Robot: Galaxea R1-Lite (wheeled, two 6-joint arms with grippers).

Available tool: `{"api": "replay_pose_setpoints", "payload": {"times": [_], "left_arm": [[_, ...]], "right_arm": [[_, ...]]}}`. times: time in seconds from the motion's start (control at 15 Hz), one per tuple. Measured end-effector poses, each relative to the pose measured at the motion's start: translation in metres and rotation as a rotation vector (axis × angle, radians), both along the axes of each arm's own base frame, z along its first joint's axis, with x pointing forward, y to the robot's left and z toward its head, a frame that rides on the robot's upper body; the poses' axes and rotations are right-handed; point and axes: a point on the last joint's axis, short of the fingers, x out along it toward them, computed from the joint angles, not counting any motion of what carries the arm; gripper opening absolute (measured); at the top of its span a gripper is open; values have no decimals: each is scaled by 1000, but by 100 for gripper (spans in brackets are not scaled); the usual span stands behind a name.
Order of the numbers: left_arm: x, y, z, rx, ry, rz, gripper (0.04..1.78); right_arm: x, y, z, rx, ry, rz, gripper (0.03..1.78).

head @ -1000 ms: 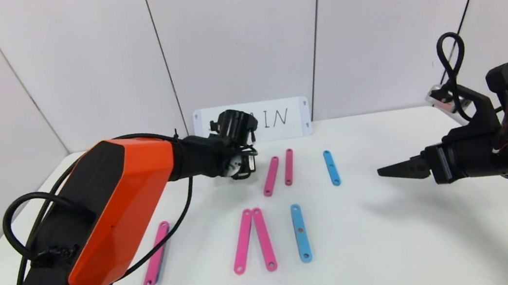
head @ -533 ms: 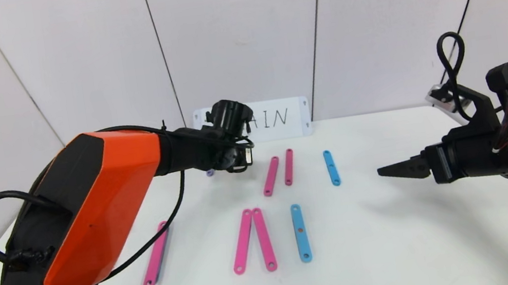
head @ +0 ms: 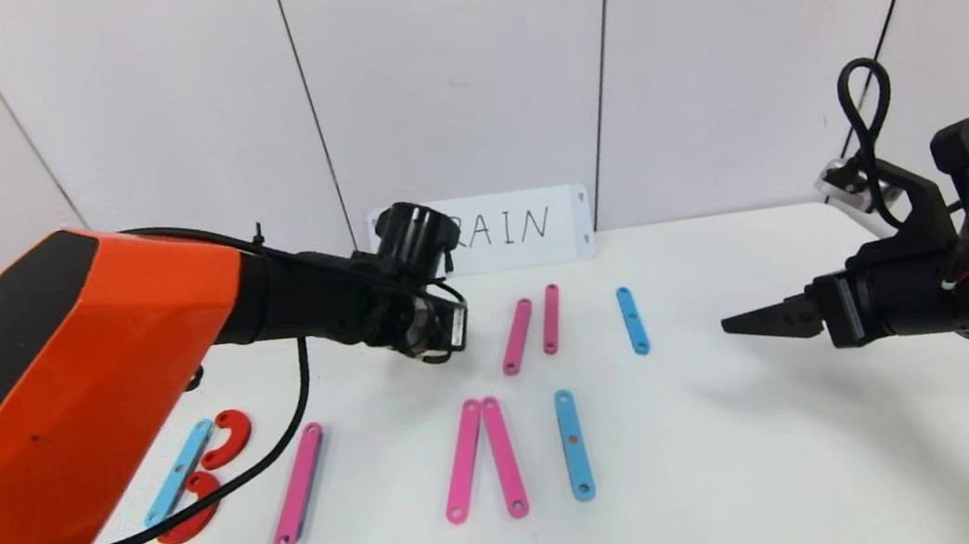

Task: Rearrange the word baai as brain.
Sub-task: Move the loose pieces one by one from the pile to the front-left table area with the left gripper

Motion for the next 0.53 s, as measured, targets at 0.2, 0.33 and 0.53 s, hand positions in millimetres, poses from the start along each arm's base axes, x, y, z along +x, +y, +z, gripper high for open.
{"api": "replay_pose_setpoints", "payload": {"times": [0.2,0.33,0.53], "left_arm": [[-24,14,6,16,42,-49,30],[-38,24,6,42,65,-60,30],[-58,38,8,67,90,-63,30]], "right_arm": [[0,0,0,0,1,1,174],[0,0,0,0,1,0,174],[0,0,-1,0,3,2,174]]}}
